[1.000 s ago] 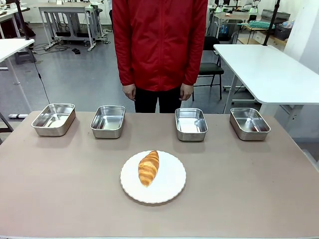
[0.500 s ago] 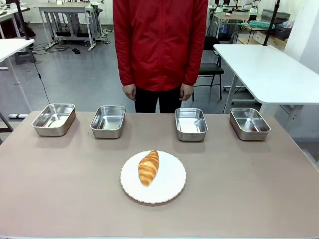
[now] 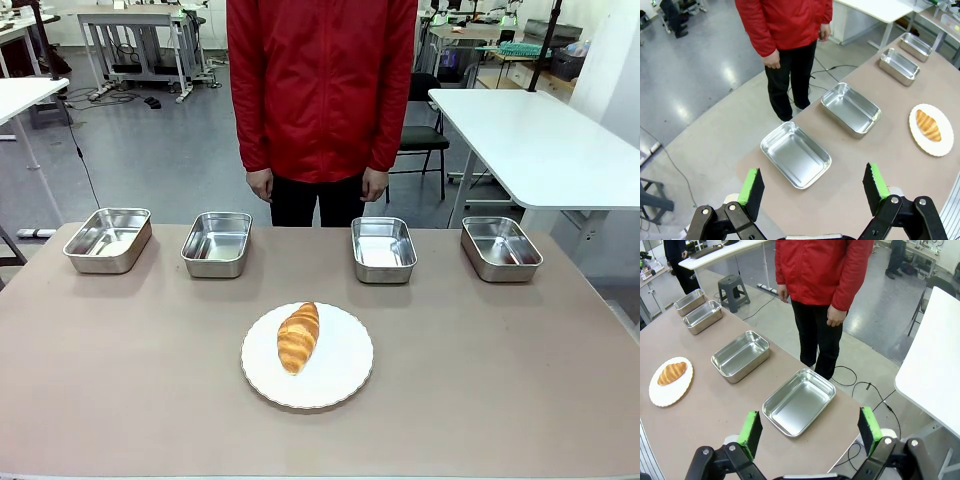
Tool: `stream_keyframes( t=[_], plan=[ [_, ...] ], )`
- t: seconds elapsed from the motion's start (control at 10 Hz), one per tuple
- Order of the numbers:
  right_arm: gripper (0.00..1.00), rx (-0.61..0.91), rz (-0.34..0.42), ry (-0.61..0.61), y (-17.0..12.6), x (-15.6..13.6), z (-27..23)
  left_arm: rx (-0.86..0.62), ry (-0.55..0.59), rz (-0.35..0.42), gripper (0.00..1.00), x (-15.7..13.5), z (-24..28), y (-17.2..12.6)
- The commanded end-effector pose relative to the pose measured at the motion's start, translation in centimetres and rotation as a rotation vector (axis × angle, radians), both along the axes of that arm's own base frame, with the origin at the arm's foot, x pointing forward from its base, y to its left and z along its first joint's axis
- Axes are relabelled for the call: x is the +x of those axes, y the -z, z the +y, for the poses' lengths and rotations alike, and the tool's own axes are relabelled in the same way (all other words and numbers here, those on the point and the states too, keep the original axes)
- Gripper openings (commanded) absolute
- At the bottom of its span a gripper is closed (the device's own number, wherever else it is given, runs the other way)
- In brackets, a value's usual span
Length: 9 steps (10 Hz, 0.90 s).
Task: Place the bread in the container.
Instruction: Place the Butter Roll into the Airtight Container indicated by the human.
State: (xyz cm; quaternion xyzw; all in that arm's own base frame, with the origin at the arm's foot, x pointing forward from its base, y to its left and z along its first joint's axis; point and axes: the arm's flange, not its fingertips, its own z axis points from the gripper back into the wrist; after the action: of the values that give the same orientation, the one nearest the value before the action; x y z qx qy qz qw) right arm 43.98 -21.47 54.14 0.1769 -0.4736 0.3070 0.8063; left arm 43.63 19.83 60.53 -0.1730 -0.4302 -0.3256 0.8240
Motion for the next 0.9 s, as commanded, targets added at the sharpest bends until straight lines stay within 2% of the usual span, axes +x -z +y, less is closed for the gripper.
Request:
stream_keyframes(
  t=[0.0, 0.8],
  plan=[
    [1.0, -0.003, -0.006, -0.002, -0.09, -0.04, 0.01, 0.005, 0.004, -0.005, 1.0, -0.06, 0.01, 0.04],
    [1.0, -0.003, -0.006, -0.002, -0.09, -0.04, 0.01, 0.005, 0.004, -0.005, 1.0, -0.06, 0.01, 0.04]
  ],
)
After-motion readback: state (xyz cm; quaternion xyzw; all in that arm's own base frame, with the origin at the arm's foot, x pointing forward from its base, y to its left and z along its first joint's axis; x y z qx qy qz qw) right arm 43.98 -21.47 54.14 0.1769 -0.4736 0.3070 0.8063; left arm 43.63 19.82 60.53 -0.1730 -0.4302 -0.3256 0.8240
